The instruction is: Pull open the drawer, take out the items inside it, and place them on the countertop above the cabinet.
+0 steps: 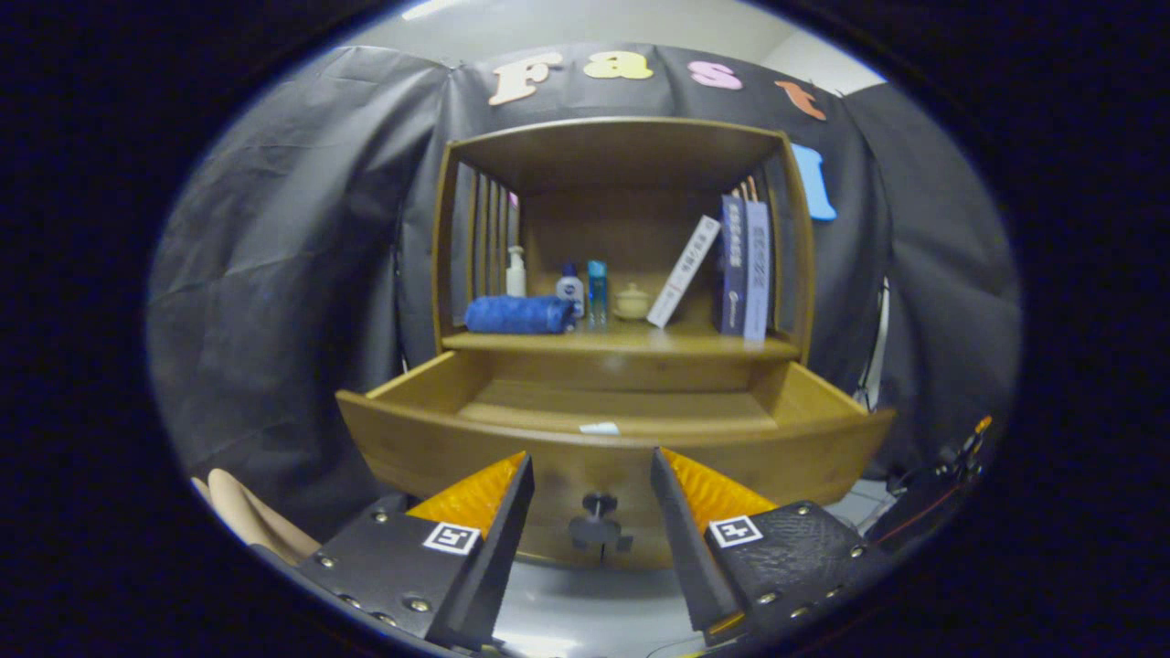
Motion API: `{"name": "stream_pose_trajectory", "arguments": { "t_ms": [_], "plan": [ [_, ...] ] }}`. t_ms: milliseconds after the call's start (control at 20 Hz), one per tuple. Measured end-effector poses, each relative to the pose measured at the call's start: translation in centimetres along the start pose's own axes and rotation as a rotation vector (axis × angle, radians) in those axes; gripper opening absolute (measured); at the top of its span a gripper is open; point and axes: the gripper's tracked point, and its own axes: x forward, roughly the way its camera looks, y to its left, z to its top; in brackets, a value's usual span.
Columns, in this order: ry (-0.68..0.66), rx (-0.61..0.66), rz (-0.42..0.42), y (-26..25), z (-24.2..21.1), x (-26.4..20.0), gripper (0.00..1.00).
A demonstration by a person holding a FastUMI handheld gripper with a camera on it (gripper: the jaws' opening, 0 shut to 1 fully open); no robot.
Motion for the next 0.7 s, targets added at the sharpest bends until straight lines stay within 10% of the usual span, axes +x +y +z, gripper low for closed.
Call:
{"name": "stream_pose_trajectory", "arguments": {
  "t_ms": [400,700],
  "plan": [
    [0.355,-0.253,0.214,1.1,0.0,10.7,0.75],
    [0.657,-0.391,0.215,-0.7,-6.0,16.4,0.73]
  ]
}}
